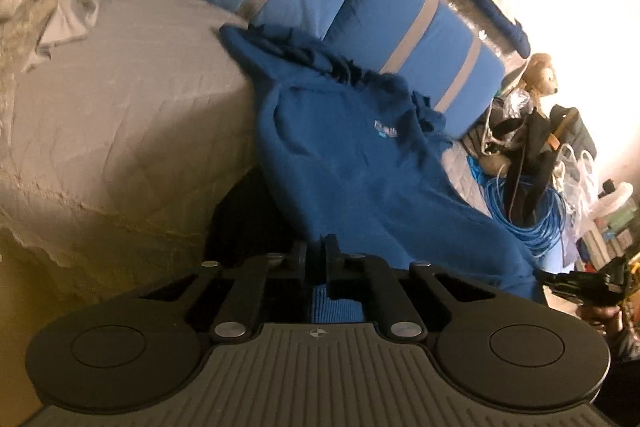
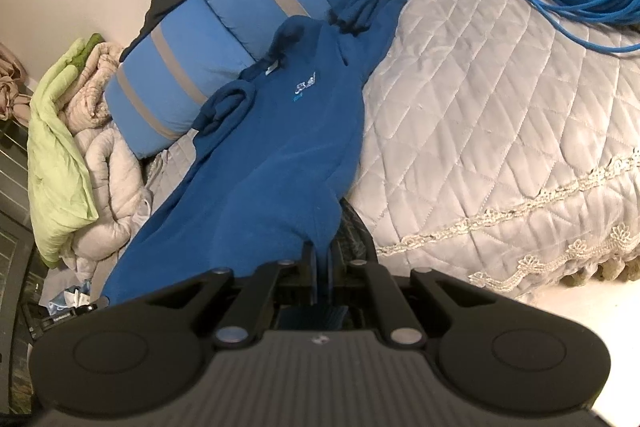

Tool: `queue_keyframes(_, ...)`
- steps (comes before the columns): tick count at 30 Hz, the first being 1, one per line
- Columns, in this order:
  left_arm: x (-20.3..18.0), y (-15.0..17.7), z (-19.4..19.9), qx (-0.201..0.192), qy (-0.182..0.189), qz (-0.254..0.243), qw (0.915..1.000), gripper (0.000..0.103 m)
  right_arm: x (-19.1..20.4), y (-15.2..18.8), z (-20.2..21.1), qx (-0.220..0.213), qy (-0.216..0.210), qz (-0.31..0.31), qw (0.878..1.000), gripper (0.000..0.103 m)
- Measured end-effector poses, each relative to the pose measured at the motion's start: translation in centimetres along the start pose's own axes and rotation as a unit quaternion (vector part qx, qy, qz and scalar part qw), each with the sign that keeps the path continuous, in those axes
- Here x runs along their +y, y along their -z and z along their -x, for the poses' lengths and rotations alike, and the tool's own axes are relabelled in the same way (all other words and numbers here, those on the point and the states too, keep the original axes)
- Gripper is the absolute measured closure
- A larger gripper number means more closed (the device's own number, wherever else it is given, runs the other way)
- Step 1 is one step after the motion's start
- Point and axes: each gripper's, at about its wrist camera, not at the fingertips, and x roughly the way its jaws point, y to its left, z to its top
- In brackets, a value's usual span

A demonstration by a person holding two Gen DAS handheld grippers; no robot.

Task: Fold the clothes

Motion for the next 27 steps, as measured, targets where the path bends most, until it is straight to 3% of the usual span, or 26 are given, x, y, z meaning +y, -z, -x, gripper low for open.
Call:
queue_keyframes(9,-2.2,-0.5,4.4,-0.050,-0.006,0.004,0.9987,0.098,2.9,0.0,3.2,-0.024,-0.002,0.020,1.000,0.099)
queue_keyframes(14,-1.5,0.6,4.5,-0.035,-0.029,0.014,0.9989,0.097,3.7,0.7,5.1,-0.021,0.012,0.026,0.999,0.099)
queue_keyframes(19,-0.1,0.8,2.4,-0.009,-0.056,0.042,0.9975,0.092,2.3,1.8,3.3,0.012,0.044,0.016,0.999,0.097)
queue_keyframes(20,-0.1,0.4,2.4,-0.011,-0.070,0.042,0.9966,0.085,2.1,1.9,2.9,0.017,0.052,0.014,0.998,0.089)
queue_keyframes(21,-0.3,0.1,2.7,-0.025,-0.087,0.034,0.9953,0.069,2.2,1.8,2.7,0.015,0.067,0.017,0.997,0.075)
queue_keyframes(22,-0.5,-0.2,3.1,-0.040,-0.105,0.025,0.9934,0.060,2.4,1.7,2.7,0.004,0.091,0.027,0.995,0.058)
queue_keyframes(23,-0.8,-0.6,3.6,-0.062,-0.123,0.013,0.9904,0.043,2.7,1.4,2.8,-0.010,0.115,0.041,0.992,0.025)
queue_keyframes(24,-1.3,-1.2,4.0,-0.087,-0.145,-0.001,0.9856,0.031,3.0,1.0,3.0,-0.025,0.135,0.050,0.989,0.000)
queue_keyframes(27,-2.6,-2.5,5.0,-0.132,-0.171,-0.028,0.9760,0.028,4.0,-0.6,4.1,-0.067,0.151,0.071,0.984,0.001)
